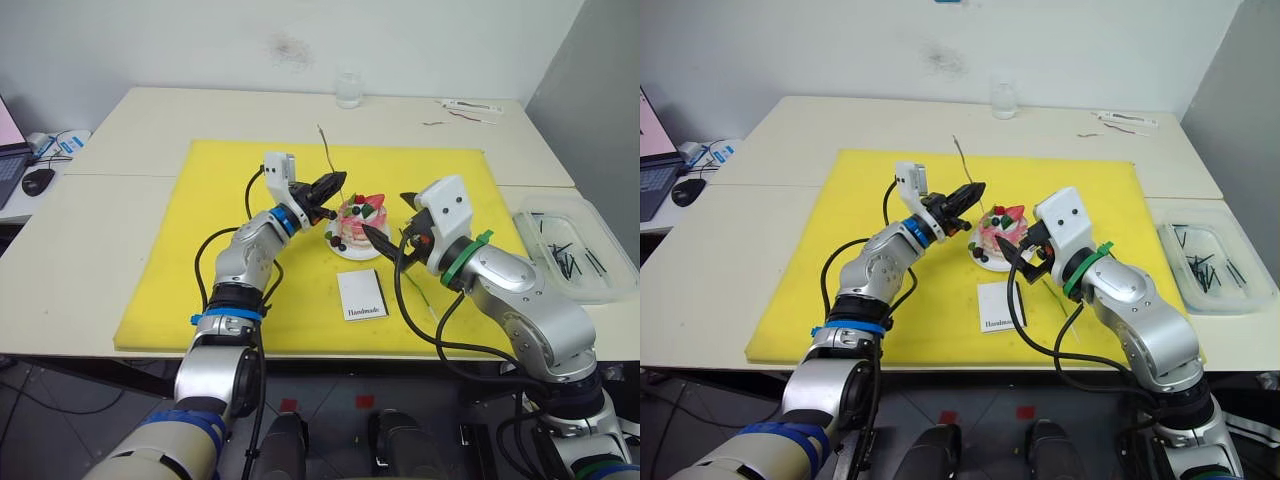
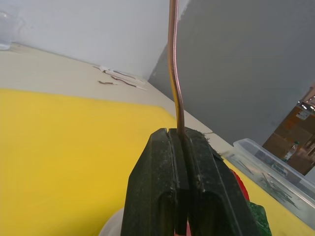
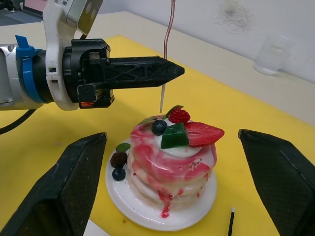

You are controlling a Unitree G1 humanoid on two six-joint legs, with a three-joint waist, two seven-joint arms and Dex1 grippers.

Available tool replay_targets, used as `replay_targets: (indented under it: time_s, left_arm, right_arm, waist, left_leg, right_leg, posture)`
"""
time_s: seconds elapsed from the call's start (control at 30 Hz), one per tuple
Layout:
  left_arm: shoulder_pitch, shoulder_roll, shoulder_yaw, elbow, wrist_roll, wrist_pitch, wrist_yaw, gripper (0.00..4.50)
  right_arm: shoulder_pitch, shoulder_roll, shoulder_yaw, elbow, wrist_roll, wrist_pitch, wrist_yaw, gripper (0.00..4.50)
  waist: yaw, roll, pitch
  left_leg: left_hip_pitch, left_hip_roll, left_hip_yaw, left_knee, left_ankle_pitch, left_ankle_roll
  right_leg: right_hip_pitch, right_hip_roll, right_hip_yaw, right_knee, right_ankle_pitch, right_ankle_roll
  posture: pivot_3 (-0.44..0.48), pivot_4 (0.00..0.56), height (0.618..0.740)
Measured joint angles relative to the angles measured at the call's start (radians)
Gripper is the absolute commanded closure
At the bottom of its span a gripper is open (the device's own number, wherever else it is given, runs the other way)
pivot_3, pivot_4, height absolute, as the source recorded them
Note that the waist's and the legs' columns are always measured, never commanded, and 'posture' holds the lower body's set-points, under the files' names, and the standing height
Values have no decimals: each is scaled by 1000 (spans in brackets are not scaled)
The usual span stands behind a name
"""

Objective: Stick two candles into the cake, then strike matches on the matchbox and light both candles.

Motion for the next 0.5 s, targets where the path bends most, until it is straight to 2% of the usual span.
replay_targets:
  time_s: [0.5]
  left_arm:
    - [6,-1,-4,-1,30,1,-18,4500]
  right_arm:
    - [2,3,-19,0,-1,4,0,27]
  waist:
    - [0,0,0]
  left_leg:
    - [0,0,0,0,0,0]
  right_leg:
    - [0,0,0,1,0,0]
  posture:
    - [0,150,740]
